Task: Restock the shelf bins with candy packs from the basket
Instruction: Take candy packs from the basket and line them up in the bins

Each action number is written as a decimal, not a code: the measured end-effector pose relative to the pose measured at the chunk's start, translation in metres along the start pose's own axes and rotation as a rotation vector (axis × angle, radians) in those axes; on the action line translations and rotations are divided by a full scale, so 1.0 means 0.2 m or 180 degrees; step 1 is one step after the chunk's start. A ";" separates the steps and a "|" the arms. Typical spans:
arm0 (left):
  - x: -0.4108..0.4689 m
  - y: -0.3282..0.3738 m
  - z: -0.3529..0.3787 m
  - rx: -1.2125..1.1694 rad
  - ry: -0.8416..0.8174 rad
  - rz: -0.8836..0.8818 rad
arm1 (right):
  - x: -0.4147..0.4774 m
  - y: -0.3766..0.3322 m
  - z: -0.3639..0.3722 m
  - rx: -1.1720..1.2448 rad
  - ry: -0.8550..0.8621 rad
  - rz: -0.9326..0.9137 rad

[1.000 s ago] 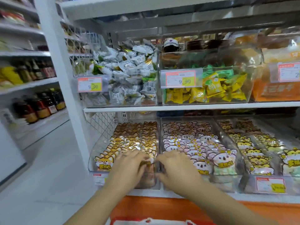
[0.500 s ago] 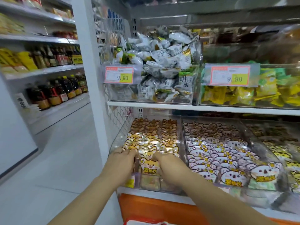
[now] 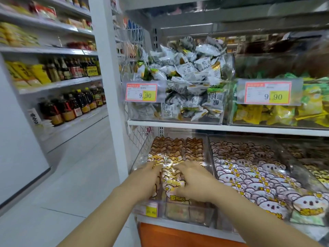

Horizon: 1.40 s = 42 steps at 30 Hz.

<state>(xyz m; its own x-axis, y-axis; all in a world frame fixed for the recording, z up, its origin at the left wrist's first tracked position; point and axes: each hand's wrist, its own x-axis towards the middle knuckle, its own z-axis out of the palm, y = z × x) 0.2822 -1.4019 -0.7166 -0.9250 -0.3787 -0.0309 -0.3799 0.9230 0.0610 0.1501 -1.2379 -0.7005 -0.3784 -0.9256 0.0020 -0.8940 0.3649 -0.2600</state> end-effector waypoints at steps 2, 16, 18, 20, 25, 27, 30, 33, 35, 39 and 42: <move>0.07 0.01 -0.01 0.0004 -0.0566 -0.0100 | 0.05 -0.02 0.02 -0.0280 -0.0331 0.0212; 0.02 0.05 -0.05 0.0894 -0.0327 0.0083 | 0.08 -0.04 0.13 -0.1214 0.0060 0.0040; 0.00 0.05 -0.05 0.0980 -0.0202 0.0120 | 0.06 -0.05 0.14 -0.1271 0.0249 -0.0027; 0.00 0.07 -0.05 0.1075 -0.0129 0.0103 | 0.04 -0.05 0.14 -0.1380 0.0426 -0.0122; 0.02 0.09 -0.04 0.1176 -0.0091 -0.0102 | 0.06 -0.01 0.12 -0.1612 0.0474 -0.0347; 0.02 0.08 -0.04 0.1247 -0.0050 -0.0083 | 0.08 0.02 0.12 -0.1568 0.0306 -0.0289; 0.02 0.07 -0.06 0.1238 0.0044 -0.0087 | 0.09 0.04 0.09 -0.1052 0.0005 -0.0102; -0.01 0.08 -0.09 0.0943 0.0040 -0.0191 | 0.05 0.04 0.00 -0.0437 0.0101 -0.0023; -0.03 0.12 -0.10 0.0696 0.0114 -0.0143 | 0.00 0.06 -0.07 -0.0711 0.0316 0.0184; -0.01 0.26 -0.06 0.0236 0.0085 0.0076 | -0.04 0.05 -0.10 -0.1745 -0.0298 0.0642; 0.04 0.32 0.03 0.0436 -0.0055 0.0023 | 0.00 0.05 -0.04 -0.2083 -0.0506 0.0877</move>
<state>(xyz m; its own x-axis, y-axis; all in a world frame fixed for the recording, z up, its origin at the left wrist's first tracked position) 0.2501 -1.3461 -0.7181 -0.9271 -0.3717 -0.0480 -0.3677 0.9269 -0.0755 0.1387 -1.2344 -0.6956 -0.6157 -0.7766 -0.1334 -0.7504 0.5261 0.4002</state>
